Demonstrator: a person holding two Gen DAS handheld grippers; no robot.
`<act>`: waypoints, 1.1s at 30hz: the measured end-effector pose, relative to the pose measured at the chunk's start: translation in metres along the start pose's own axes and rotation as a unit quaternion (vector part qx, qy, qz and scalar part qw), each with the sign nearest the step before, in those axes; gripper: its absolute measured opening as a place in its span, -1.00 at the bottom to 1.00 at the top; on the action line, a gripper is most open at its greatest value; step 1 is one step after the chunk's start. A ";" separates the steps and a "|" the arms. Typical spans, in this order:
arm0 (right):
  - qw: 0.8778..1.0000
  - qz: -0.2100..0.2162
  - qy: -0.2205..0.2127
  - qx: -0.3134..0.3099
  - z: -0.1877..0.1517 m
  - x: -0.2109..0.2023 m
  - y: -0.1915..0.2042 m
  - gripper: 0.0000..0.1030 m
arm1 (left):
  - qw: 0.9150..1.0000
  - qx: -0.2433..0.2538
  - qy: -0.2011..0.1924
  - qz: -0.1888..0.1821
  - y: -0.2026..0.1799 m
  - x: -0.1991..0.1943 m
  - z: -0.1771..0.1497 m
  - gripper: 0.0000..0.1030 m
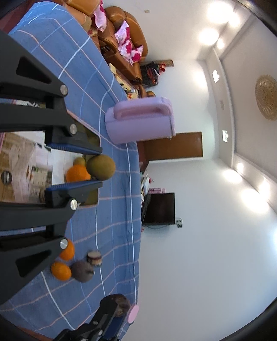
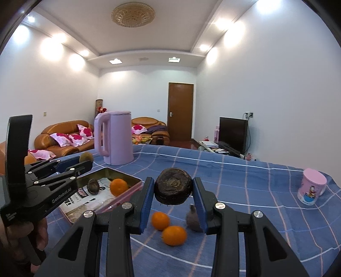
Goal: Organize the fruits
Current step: 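Lift and carry the kiwi-like fruit and dark fruit over the tin with both tools, then open left tool dropping kiwi-like fruit while right tool releases dark fruit into tin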
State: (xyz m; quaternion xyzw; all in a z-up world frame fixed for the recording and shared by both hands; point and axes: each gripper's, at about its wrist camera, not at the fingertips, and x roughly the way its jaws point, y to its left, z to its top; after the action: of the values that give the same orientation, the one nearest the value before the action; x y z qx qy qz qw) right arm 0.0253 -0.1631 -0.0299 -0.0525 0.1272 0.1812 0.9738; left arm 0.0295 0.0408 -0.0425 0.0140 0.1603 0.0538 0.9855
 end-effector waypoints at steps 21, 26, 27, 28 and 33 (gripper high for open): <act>0.995 0.086 0.038 -0.036 0.011 0.071 0.071 -0.25 | 0.997 -0.033 0.063 0.032 0.056 0.035 -0.013 -0.50; 0.992 0.105 0.055 -0.041 0.007 0.086 0.087 -0.25 | 0.996 -0.034 0.072 0.028 0.060 0.037 -0.015 -0.50; 0.992 0.107 0.058 -0.042 0.005 0.089 0.090 -0.25 | 0.996 -0.034 0.075 0.028 0.061 0.038 -0.015 -0.50; 0.991 0.109 0.061 -0.043 0.004 0.092 0.092 -0.25 | 0.996 -0.037 0.078 0.026 0.062 0.039 -0.016 -0.50; 0.990 0.112 0.072 -0.040 -0.002 0.099 0.096 -0.25 | 0.995 -0.043 0.089 0.023 0.066 0.043 -0.017 -0.50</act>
State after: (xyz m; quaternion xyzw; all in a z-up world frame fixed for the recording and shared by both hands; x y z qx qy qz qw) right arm 0.0785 -0.0406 -0.0640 -0.0902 0.1950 0.2897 0.9327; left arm 0.0578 0.1112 -0.0688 -0.0291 0.2446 0.0846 0.9655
